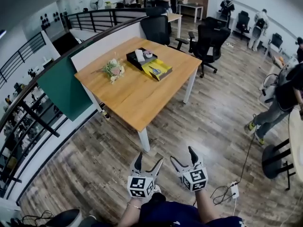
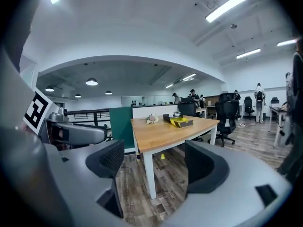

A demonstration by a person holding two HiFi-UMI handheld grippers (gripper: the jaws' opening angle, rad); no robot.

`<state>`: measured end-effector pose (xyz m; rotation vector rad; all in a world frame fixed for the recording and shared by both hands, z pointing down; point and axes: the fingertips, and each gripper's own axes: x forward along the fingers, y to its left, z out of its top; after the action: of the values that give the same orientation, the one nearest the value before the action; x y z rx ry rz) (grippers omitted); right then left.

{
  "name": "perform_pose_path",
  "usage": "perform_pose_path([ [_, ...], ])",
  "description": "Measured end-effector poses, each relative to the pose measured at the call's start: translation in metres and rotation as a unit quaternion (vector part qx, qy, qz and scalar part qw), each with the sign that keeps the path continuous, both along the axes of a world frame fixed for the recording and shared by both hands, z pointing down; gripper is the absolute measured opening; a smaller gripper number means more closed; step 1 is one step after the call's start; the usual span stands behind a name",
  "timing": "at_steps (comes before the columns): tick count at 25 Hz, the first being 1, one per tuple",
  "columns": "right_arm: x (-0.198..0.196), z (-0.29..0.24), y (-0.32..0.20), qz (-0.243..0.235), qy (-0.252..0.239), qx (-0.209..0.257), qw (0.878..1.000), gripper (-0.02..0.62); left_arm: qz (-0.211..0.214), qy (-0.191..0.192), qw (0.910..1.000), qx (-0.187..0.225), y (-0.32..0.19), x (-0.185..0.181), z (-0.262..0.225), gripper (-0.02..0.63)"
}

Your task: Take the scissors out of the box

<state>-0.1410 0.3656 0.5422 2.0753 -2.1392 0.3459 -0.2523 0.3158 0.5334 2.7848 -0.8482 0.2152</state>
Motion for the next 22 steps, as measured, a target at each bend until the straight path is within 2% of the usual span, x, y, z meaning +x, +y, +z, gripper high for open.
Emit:
perform_pose_path([
  [7, 0.006, 0.001, -0.027, 0.025, 0.014, -0.011, 1.000, 0.388, 0.018, 0.024, 0.9994, -0.019, -0.038, 0.005, 0.001, 0.388],
  [11, 0.011, 0.009, -0.029, 0.047, 0.003, -0.016, 0.999, 0.388, 0.032, 0.010, 0.9994, -0.011, -0.046, 0.012, 0.005, 0.388],
  [17, 0.027, 0.023, -0.035, 0.070, -0.027, -0.027, 0.997, 0.387, 0.052, -0.002, 0.9984, -0.022, -0.054, 0.023, 0.013, 0.388],
  [22, 0.045, 0.033, -0.059, 0.066, -0.031, -0.029, 0.997, 0.385, 0.044, -0.011, 0.9987, -0.023, -0.076, 0.039, 0.022, 0.388],
])
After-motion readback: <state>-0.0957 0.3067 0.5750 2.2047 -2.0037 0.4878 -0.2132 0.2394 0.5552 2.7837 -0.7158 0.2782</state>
